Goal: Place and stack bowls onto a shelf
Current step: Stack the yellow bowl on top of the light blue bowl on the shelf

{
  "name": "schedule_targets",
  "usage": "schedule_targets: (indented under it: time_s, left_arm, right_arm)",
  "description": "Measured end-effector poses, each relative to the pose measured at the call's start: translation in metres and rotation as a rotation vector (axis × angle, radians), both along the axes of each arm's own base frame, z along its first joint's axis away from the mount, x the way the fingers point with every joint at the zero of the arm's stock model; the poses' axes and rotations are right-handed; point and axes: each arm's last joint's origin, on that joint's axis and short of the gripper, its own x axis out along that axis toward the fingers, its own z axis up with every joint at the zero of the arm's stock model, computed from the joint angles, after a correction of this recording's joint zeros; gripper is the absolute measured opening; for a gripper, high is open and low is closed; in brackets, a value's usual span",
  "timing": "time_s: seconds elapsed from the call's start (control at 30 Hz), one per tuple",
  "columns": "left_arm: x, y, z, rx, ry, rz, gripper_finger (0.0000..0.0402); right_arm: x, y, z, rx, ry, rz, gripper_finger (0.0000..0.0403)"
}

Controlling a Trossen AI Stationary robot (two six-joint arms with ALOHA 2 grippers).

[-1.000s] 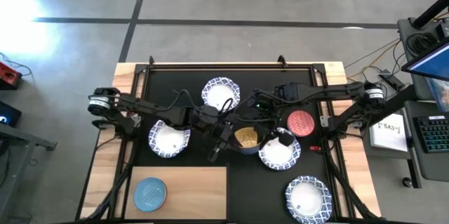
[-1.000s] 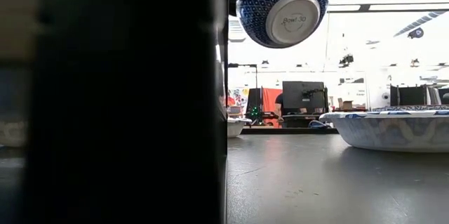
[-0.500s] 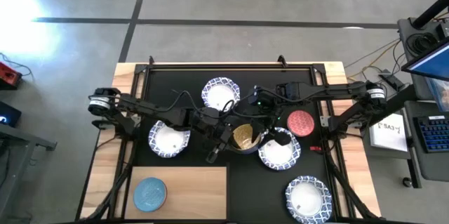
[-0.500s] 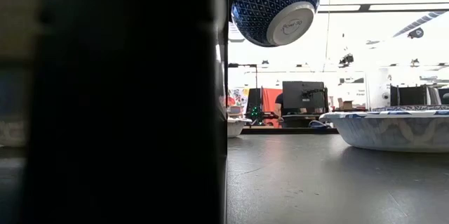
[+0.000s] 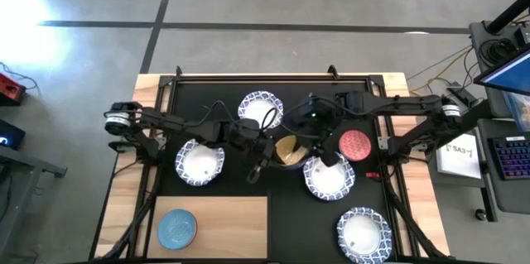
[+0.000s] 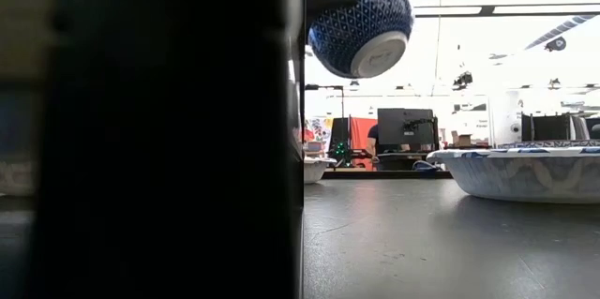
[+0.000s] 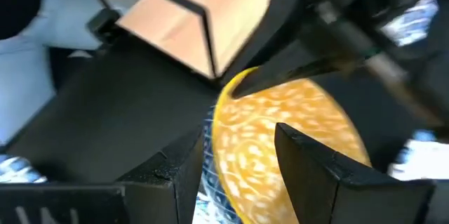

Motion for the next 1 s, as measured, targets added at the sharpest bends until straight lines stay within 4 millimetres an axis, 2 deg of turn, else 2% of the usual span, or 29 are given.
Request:
schedule_targets:
  time_s: [0.27, 0.43, 0.57, 0.73, 0.9, 1.0]
  left_arm:
    - [-0.002, 0.006, -0.002, -0.019, 0.065, 0.024, 0.0002]
    - [-0.011, 0.010, 0.007, 0.013, 0.095, 0.106, 0.0005]
    - [-0.027, 0.012, 0.022, 0.027, 0.141, 0.176, 0.0006]
    - [-0.050, 0.010, 0.035, -0.060, 0.258, 0.280, 0.0007]
    - [-0.074, -0.006, 0.042, -0.167, 0.405, 0.335, 0.0008]
    - [-0.089, -0.017, 0.051, -0.211, 0.433, 0.397, 0.0008]
  right_arm:
    - [-0.012, -0.005, 0.021, -0.160, -0.076, -0.134, 0.0166]
    - [-0.024, -0.007, 0.030, -0.203, -0.078, -0.215, 0.0161]
    - [-0.030, -0.008, 0.032, -0.177, -0.054, -0.247, 0.0154]
    - [-0.032, -0.009, 0.029, -0.158, -0.006, -0.268, 0.0146]
    - [-0.033, -0.009, 0.023, -0.159, 0.046, -0.265, 0.0141]
    - [-0.035, -0.009, 0.021, -0.160, 0.069, -0.263, 0.0141]
